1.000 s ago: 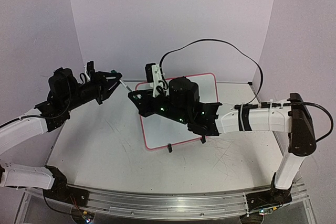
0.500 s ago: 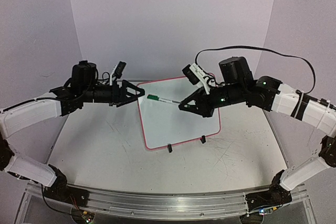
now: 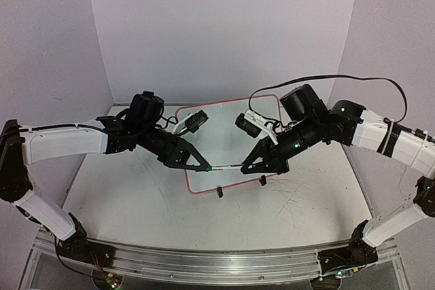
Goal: Write a sentence on the whiteboard
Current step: Pass from the right arm to the left, then open the pen cap from the whiteboard marker.
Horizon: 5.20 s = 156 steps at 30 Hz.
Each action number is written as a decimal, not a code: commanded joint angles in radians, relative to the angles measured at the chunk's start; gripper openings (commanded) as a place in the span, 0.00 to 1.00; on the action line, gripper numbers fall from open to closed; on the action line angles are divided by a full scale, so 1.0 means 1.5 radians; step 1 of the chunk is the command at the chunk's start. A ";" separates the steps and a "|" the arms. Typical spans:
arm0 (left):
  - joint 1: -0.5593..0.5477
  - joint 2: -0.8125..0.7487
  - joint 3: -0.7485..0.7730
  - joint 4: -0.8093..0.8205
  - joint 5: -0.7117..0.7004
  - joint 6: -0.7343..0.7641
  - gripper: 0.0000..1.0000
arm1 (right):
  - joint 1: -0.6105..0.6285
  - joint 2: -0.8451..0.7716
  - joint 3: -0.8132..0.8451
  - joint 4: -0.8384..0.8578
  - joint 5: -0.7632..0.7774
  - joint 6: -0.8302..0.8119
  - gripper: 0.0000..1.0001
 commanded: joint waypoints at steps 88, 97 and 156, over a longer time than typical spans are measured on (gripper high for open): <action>-0.011 -0.084 0.018 0.271 -0.211 -0.070 0.00 | -0.009 0.028 -0.195 0.989 0.046 0.564 0.42; -0.011 -0.090 0.010 0.271 -0.221 -0.069 0.00 | -0.009 0.019 -0.188 0.961 0.037 0.545 0.49; -0.006 -0.174 -0.033 0.062 -0.287 0.076 0.00 | -0.184 -0.093 -0.221 0.823 -0.121 0.543 0.00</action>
